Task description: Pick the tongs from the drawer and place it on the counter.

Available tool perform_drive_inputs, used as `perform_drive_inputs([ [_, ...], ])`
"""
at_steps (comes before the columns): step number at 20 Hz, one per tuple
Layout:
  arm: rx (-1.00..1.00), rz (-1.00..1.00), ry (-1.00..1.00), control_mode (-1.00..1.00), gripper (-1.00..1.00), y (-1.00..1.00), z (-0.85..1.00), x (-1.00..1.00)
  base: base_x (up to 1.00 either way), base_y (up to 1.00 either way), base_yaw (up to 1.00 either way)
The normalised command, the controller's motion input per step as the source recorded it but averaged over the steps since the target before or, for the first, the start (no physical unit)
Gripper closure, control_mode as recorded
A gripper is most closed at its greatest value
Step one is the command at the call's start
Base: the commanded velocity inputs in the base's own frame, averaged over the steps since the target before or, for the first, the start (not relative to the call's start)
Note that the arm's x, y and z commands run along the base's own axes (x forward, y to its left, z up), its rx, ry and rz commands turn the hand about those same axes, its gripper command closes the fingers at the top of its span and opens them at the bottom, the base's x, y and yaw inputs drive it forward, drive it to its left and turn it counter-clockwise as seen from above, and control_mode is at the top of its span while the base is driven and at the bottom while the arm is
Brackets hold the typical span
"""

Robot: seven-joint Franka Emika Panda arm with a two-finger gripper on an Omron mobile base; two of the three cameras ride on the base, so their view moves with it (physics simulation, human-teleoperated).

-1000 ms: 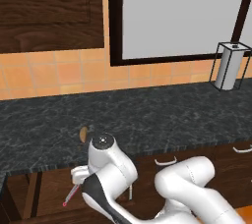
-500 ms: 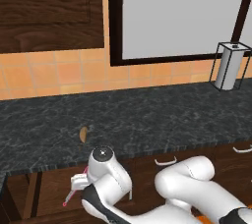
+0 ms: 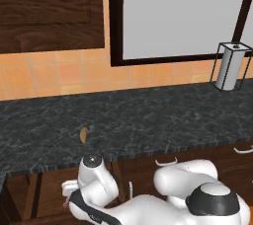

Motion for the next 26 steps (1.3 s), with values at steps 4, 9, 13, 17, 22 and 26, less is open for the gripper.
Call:
perform_drive_inputs([
  [4,-0.02,0.01,0.15,-1.0,-1.0,0.37,-0.38,-0.09,0.0,0.0,0.0],
  [9,-0.05,0.03,0.15,-1.0,-1.0,0.37,-0.48,-0.37,0.0,0.0,0.0],
  [13,-0.06,0.02,0.23,-1.0,-1.0,0.36,-0.31,-0.71,0.0,0.0,0.0],
  [17,-0.03,0.0,0.62,-1.0,-1.0,0.02,0.06,-1.0,0.0,0.0,0.0],
  [22,0.0,0.02,0.77,-1.0,-1.0,-0.1,0.1,-1.0,0.0,0.0,0.0],
  [26,-0.22,0.01,0.21,-1.0,-1.0,0.03,0.76,-0.63,0.0,0.0,0.0],
])
